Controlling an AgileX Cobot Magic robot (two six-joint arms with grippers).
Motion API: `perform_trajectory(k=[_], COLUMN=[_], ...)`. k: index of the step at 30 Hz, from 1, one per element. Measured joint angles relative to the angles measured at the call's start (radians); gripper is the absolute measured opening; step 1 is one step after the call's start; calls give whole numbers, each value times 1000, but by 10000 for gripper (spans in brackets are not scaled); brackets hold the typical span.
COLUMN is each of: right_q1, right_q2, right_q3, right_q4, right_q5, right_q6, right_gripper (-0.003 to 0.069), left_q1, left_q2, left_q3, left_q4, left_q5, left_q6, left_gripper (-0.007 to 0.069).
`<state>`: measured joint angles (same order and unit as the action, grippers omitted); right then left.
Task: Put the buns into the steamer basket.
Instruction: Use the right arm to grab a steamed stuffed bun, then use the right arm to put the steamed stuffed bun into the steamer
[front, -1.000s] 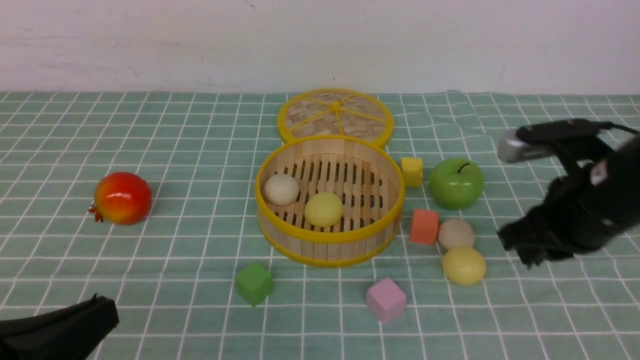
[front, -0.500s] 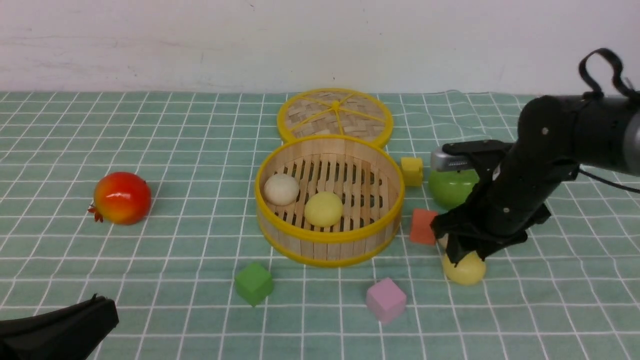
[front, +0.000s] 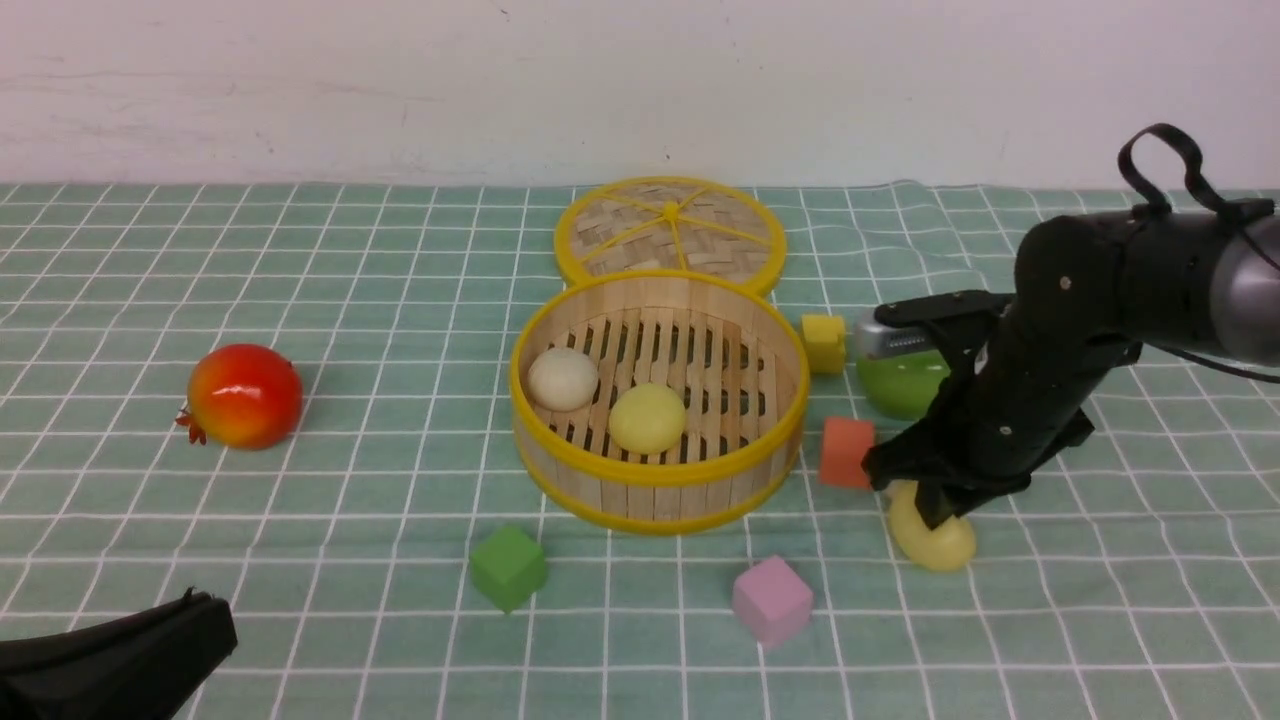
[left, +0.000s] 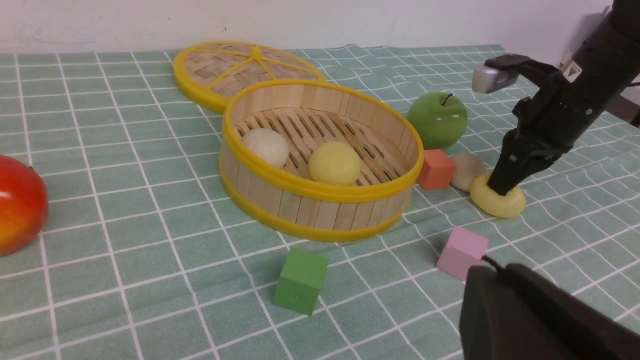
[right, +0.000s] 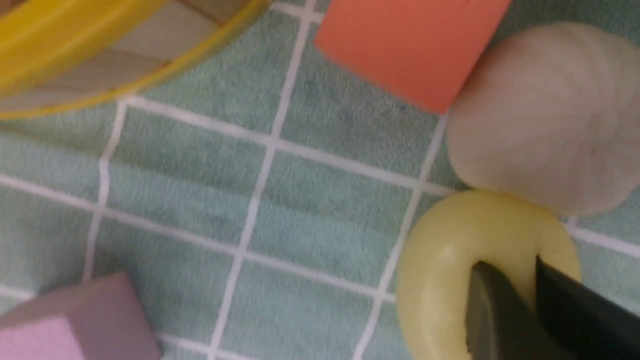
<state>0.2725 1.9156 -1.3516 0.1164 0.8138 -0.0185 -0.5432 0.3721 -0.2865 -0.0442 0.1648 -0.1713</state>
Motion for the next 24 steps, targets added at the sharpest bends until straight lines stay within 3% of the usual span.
perform_trajectory(k=[5, 10, 15, 24], right_q1=[46, 155, 191, 189], right_q2=[-106, -136, -7, 214], right_q3=[-35, -177, -307, -409], right_q4=[-2, 6, 0, -61], right_q5=[84, 13, -88, -103], right_q6=[-13, -41, -59, -59], right_gripper=[10, 10, 13, 39], left_q1=[0, 0, 0, 0], left_q2=[0, 0, 0, 0], left_q3=[0, 0, 0, 0], left_q4=[0, 0, 0, 0], left_q5=[0, 0, 0, 0], left_q6=[0, 0, 0, 0], left_gripper=[7, 15, 20, 23])
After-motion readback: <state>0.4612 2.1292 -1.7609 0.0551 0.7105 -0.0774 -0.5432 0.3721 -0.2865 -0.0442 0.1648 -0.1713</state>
